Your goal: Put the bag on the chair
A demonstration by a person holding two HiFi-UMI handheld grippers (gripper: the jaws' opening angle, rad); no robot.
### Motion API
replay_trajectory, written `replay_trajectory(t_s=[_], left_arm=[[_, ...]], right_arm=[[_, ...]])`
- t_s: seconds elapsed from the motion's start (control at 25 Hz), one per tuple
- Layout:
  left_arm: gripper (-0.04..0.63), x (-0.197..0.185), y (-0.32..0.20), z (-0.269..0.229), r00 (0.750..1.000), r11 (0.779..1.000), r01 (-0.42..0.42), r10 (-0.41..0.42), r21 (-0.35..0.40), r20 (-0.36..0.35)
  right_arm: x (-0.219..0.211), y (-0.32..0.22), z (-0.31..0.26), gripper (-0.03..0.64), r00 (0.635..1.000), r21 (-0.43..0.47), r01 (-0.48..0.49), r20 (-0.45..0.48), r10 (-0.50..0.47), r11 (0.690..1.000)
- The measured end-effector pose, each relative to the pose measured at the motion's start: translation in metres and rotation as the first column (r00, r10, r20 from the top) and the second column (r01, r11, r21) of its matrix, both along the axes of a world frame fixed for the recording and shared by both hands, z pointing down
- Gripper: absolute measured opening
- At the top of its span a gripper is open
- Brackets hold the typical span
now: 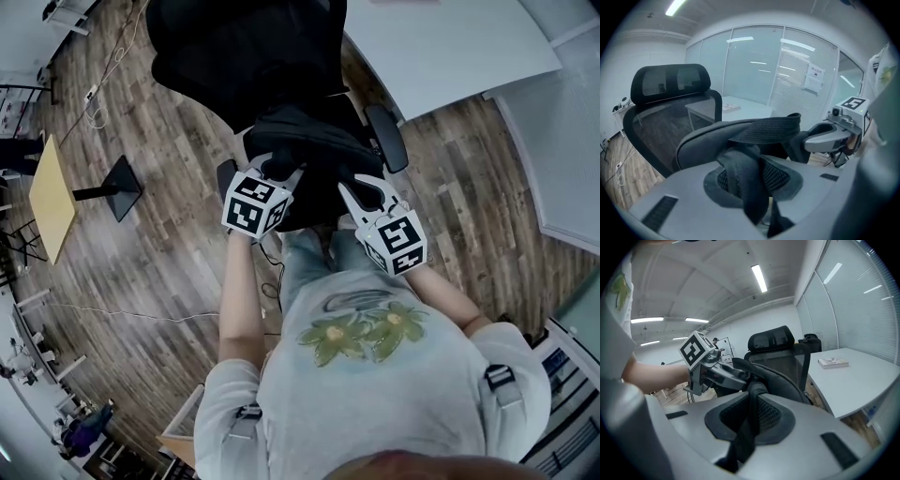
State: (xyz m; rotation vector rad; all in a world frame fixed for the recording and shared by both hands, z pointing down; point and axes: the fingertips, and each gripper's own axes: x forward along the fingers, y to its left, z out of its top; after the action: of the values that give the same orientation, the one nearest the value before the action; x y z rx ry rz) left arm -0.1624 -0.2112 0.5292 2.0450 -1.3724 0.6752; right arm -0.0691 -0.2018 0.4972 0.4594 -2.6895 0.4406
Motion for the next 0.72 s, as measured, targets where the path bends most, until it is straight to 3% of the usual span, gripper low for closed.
replay_trajectory(t_s=[0.32,0.52,0.72], left_arm=[[0.118,-0.002,-0.014,-0.008,0.987,0.987,-0.16,0.16,-0.008,-0.018],[0.118,-0.014,-0.017,-0.023,0.959,0.959,-0.284,0.284,0.0,0.02],[0.12,-0.023,-0.013,-0.004,0.928,0.928,-0.37,0.371,-0.039,0.025]], right_arm=[[-0.005,-0.001,-0.011,0.044,0.994,0.017,-0.107,0.011,0.107,0.994],[-0.018,0.005,-0.021,0.044,0.988,0.051,-0.151,0.0,0.152,0.987],[-0.028,0.018,0.003,0.044,0.975,-0.035,-0.221,-0.039,0.22,0.975]])
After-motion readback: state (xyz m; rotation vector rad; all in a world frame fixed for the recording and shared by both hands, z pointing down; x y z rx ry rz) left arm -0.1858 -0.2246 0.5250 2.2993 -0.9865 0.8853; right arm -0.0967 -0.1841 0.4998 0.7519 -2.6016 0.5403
